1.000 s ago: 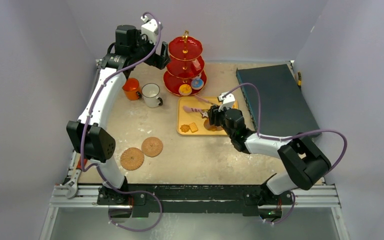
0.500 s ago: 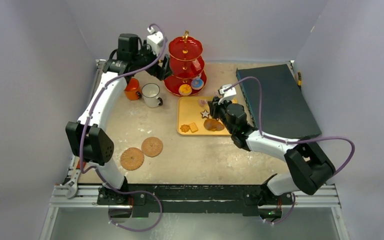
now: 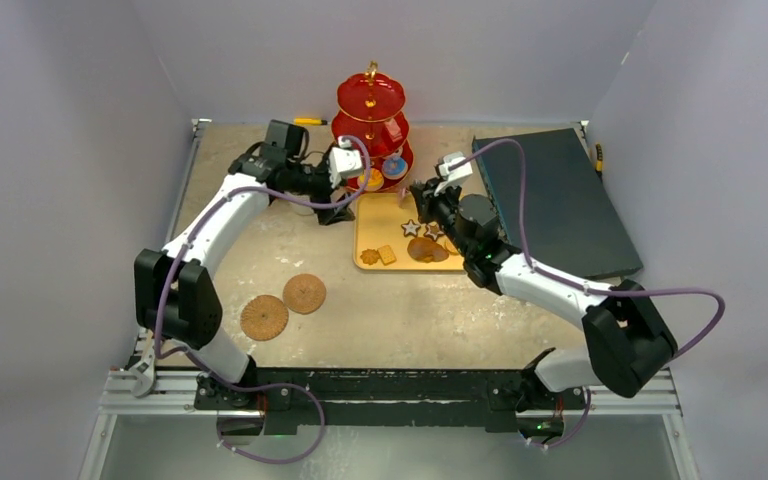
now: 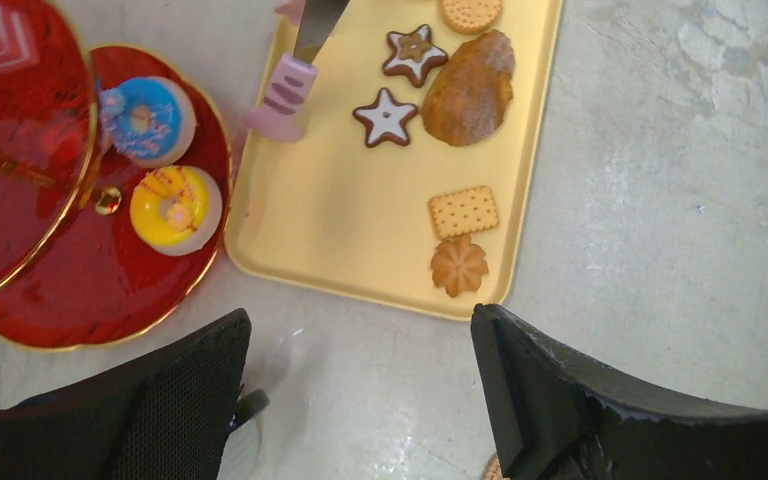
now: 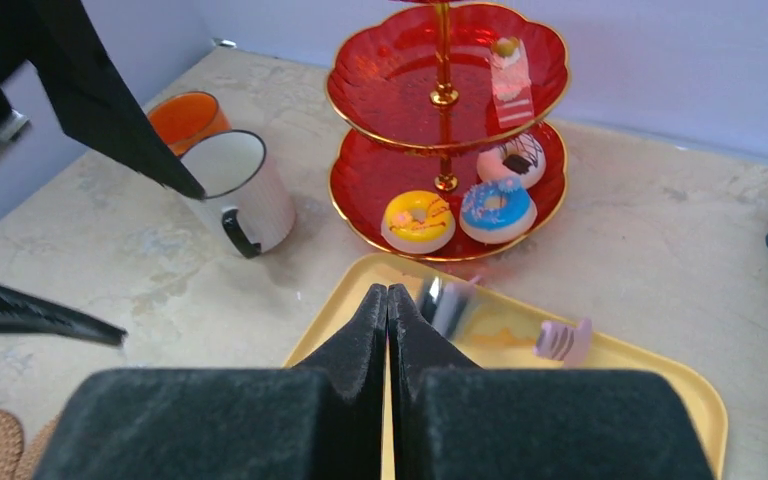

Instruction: Serve the afternoon tea

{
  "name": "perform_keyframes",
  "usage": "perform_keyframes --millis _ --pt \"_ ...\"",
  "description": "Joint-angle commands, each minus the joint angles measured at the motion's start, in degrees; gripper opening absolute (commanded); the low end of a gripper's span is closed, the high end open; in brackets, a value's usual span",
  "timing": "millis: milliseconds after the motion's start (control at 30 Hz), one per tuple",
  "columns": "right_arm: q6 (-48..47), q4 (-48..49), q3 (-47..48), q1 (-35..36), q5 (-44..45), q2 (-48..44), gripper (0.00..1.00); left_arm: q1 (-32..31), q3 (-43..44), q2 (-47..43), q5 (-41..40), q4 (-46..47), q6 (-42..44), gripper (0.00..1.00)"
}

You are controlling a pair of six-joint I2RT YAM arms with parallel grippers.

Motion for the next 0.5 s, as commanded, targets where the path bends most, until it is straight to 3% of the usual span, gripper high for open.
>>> perform_keyframes --millis 0,133,367,467 --pt "-1.1 -1.0 3.4 0.0 -2.6 -3.1 0.00 -2.4 -4.5 -4.5 2.8 8.1 6.9 0.81" --pt "-2.1 -1.6 3.6 -0.4 -1.4 -2.9 0.00 -4.0 -5.3 -4.0 2.5 12.5 6.5 0.81" --pt "-0.3 -2.0 1.9 -1.9 0.5 -2.3 0.00 -6.2 -3.7 -1.1 2.5 11.5 8.4 0.81" --pt "2.6 -6.3 2.2 -2.2 5.1 -1.5 0.10 -6.9 -4.8 -1.3 2.4 10.9 14.1 0.81"
